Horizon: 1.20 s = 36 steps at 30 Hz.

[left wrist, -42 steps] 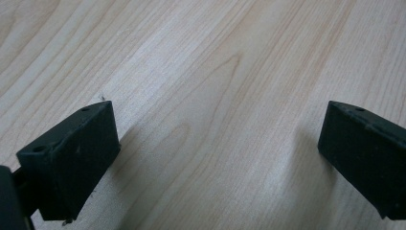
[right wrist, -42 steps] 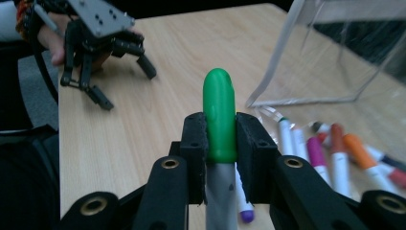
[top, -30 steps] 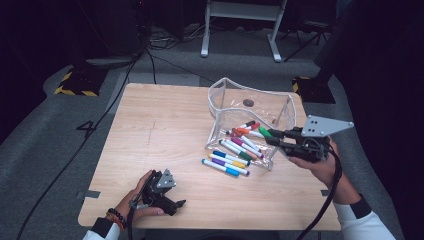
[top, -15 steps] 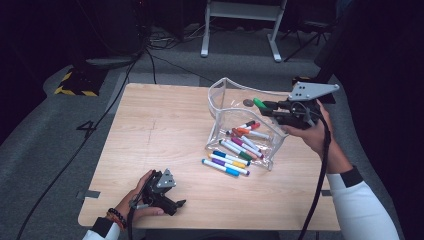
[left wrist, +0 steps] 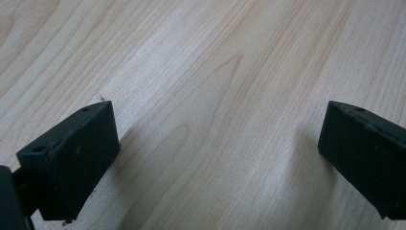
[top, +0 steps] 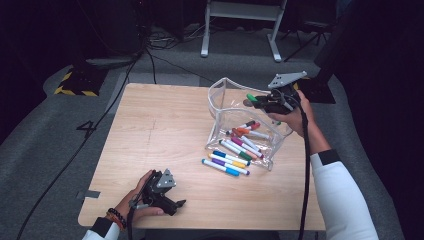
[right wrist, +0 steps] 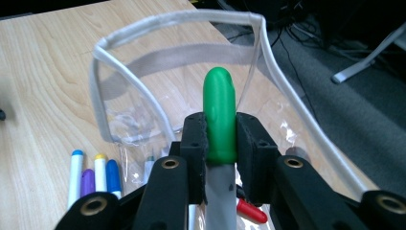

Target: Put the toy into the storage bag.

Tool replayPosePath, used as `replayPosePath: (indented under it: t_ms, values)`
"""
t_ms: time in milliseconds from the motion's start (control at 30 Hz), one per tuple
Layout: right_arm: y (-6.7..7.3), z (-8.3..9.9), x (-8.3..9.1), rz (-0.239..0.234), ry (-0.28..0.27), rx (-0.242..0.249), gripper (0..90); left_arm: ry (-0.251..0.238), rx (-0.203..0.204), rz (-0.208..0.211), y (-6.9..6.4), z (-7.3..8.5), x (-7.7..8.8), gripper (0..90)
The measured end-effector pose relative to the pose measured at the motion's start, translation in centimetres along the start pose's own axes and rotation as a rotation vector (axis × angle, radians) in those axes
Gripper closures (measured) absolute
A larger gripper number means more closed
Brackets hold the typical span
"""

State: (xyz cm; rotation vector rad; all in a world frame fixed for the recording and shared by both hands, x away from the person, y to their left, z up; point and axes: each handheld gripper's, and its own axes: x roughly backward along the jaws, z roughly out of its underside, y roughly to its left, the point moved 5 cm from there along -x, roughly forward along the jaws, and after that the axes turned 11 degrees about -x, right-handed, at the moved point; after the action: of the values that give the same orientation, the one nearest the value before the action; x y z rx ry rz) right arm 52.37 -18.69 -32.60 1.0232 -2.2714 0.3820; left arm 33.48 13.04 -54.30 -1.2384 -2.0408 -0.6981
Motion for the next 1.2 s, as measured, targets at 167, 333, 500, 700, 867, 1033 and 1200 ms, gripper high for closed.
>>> replayPosePath:
  t_ms: [167,333,500,700,867,1033,1200]
  values:
    - [-0.1,1.1,-1.7,0.019,0.106,0.012,74.4,0.000,0.000,0.000,0.0,0.0,0.0,0.5]
    - [0.2,2.0,-3.2,0.042,0.248,0.036,74.3,0.000,0.000,0.000,0.0,0.0,0.0,0.5]
    - [0.6,2.1,-3.7,0.014,0.314,0.033,74.3,0.000,0.001,-0.001,0.0,0.0,0.0,0.6]
    - [0.7,2.2,-3.8,0.030,0.330,0.035,67.7,0.000,0.003,-0.004,0.0,0.0,0.0,0.7]
    - [0.2,1.9,-2.7,0.058,0.269,0.030,58.3,0.000,0.004,-0.004,0.0,0.0,0.0,0.7]
    - [-0.2,1.3,0.4,0.069,0.135,-0.026,48.3,0.000,0.003,-0.004,0.0,0.0,0.0,0.7]
    - [0.3,1.7,4.0,0.025,-0.025,-0.045,34.9,0.000,0.004,-0.004,0.0,0.0,0.0,0.7]
